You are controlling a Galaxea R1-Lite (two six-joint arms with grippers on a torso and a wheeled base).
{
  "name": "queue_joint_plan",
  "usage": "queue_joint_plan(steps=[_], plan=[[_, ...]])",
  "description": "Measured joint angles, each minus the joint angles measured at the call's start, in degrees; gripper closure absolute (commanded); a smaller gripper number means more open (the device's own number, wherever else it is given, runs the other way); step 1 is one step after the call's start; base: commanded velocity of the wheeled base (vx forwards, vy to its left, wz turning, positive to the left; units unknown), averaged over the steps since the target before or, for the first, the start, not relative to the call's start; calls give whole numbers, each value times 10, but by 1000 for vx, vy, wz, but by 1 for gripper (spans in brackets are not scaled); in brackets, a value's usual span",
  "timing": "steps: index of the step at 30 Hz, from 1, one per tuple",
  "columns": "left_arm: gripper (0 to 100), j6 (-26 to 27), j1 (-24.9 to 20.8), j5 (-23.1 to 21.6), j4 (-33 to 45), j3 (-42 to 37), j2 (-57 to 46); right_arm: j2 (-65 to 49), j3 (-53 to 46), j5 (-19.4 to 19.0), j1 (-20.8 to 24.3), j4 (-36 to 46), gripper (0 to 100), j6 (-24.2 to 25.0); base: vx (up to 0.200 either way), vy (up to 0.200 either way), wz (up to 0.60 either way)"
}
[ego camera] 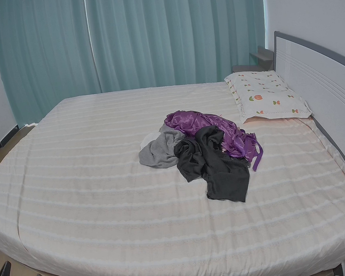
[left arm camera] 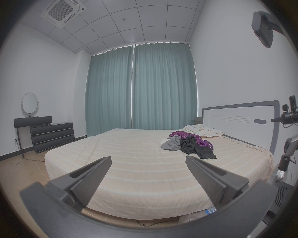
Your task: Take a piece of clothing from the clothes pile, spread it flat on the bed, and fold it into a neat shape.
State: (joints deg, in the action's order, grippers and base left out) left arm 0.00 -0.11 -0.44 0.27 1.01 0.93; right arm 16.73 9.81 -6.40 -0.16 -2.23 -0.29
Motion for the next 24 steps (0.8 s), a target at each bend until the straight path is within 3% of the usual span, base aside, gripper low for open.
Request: queue_joint_plan(steps=[13,24], plan=[[0,0,0,0,0,0,0,351,47,-29,43,-140,0,64,0,0,0],[0,0,0,0,0,0,0,664,108,-33,82,-305,0,181,0,0,0]])
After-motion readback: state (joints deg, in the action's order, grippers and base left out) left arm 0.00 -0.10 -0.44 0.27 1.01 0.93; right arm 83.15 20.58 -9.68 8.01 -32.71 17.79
